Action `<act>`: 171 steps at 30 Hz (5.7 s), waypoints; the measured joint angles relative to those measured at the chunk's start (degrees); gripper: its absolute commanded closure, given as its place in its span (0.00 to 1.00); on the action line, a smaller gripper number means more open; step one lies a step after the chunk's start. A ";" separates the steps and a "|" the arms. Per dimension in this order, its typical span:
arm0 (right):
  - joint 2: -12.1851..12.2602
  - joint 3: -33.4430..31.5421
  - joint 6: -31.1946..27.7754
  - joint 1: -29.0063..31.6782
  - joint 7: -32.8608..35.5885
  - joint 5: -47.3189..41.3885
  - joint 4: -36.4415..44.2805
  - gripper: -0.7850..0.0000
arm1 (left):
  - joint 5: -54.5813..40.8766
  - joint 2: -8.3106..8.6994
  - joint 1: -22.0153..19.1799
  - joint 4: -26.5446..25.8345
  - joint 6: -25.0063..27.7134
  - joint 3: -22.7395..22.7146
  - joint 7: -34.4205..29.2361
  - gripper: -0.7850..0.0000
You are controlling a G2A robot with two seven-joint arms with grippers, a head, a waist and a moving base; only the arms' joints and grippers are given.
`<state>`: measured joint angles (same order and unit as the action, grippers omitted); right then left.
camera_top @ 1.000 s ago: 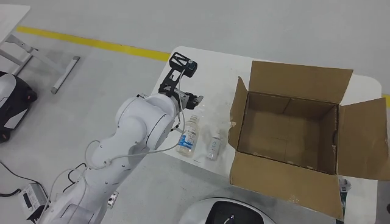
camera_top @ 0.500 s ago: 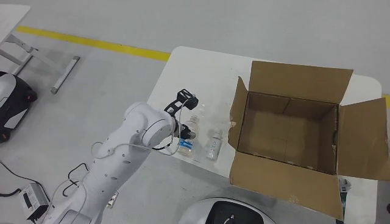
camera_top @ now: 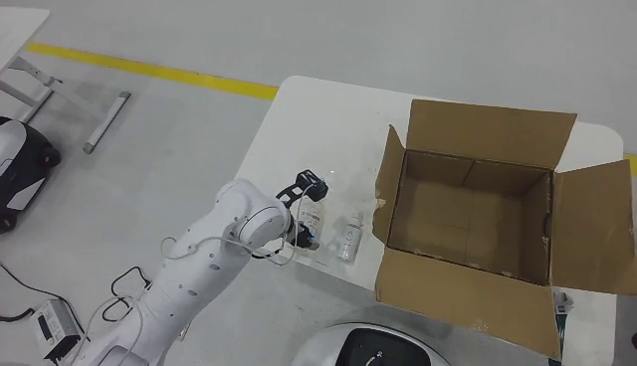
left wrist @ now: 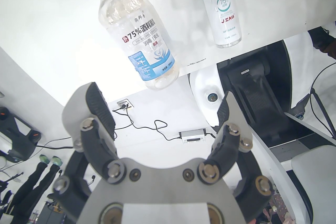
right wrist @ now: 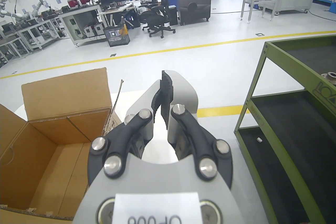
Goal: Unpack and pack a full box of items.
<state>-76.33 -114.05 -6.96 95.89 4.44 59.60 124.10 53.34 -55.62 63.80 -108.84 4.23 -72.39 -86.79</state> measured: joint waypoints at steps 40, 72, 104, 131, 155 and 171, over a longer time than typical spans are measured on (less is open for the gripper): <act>0.00 0.00 0.00 0.00 0.00 0.00 0.00 1.00 | -3.90 -3.75 -13.67 22.24 -10.79 10.18 5.20 1.00; 0.00 0.00 0.00 0.00 0.00 0.00 0.00 1.00 | -19.42 -1.36 -15.12 -9.97 -10.96 -6.79 4.30 1.00; 0.00 0.00 0.00 0.00 0.00 0.00 0.00 1.00 | -43.73 -16.05 -48.50 21.35 -26.23 42.78 20.34 1.00; 0.00 0.00 0.00 0.00 0.00 0.00 0.00 1.00 | -47.83 -22.61 -48.56 37.28 -39.67 48.86 24.35 1.00; 0.00 0.00 0.00 0.00 0.00 0.00 0.00 1.00 | -51.00 -29.71 -51.08 52.75 -37.78 50.90 23.62 0.00; 0.00 0.00 0.00 0.00 0.00 0.00 0.00 1.00 | -43.86 -25.89 -51.36 37.69 -28.65 41.32 27.39 0.00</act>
<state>-76.33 -114.05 -6.96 95.89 4.44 59.60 124.10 9.48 -81.51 12.44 -71.15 -24.41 -31.07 -59.40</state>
